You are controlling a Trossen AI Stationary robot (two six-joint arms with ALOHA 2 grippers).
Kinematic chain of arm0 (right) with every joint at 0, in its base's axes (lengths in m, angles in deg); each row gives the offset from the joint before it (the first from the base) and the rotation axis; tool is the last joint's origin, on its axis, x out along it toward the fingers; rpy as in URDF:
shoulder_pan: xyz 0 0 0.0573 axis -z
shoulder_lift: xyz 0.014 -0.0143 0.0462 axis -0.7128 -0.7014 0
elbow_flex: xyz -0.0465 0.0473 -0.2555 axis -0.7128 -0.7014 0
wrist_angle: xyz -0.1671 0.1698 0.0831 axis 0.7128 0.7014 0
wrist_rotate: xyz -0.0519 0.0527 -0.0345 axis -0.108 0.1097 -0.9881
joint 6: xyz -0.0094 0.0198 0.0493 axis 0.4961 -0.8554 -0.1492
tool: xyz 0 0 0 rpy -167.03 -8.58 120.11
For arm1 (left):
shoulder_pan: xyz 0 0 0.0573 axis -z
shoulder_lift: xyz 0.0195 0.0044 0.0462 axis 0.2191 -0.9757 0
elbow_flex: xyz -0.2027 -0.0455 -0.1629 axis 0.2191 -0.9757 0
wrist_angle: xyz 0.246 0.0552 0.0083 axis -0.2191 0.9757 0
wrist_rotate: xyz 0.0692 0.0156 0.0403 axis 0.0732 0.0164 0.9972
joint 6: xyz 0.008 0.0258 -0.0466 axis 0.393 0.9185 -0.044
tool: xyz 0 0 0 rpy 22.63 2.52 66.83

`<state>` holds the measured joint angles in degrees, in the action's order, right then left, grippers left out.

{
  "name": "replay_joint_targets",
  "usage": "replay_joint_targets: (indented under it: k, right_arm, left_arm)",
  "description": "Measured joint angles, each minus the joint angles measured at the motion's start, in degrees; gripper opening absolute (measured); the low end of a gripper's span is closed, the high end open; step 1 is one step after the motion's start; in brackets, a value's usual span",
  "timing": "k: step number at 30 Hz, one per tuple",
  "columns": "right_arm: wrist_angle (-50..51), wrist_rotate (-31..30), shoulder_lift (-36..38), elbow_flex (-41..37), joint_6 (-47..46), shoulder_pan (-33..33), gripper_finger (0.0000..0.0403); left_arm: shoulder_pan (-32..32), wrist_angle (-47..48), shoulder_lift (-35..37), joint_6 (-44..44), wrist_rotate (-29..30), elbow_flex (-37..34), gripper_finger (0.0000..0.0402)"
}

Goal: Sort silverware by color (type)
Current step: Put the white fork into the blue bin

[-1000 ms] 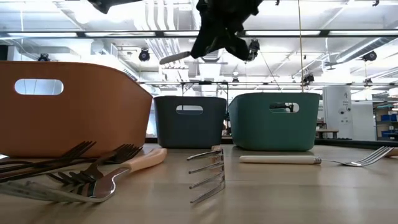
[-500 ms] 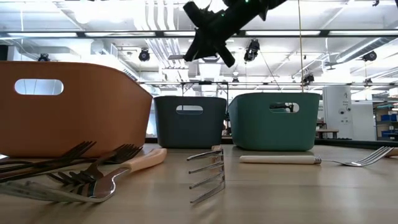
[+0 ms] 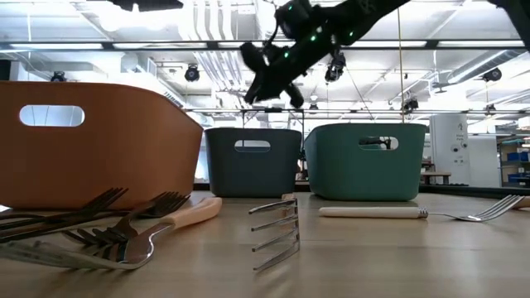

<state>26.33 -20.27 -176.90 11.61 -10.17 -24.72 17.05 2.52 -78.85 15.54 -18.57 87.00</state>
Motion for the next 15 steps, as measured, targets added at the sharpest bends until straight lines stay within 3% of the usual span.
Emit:
replay_joint_targets:
  k: [7, 15]
  right_arm:
    - [-2.83, -3.16, -2.63, 0.79, -1.91, 0.84, 0.0009]
    - [4.05, -3.09, -5.84, 5.17, -1.22, 0.4, 0.0009]
  left_arm:
    - [-3.76, -0.13, -0.2, 0.0, -0.03, -0.02, 0.0]
    - [-5.04, -0.22, -0.35, -0.31, -0.04, -0.05, 0.0]
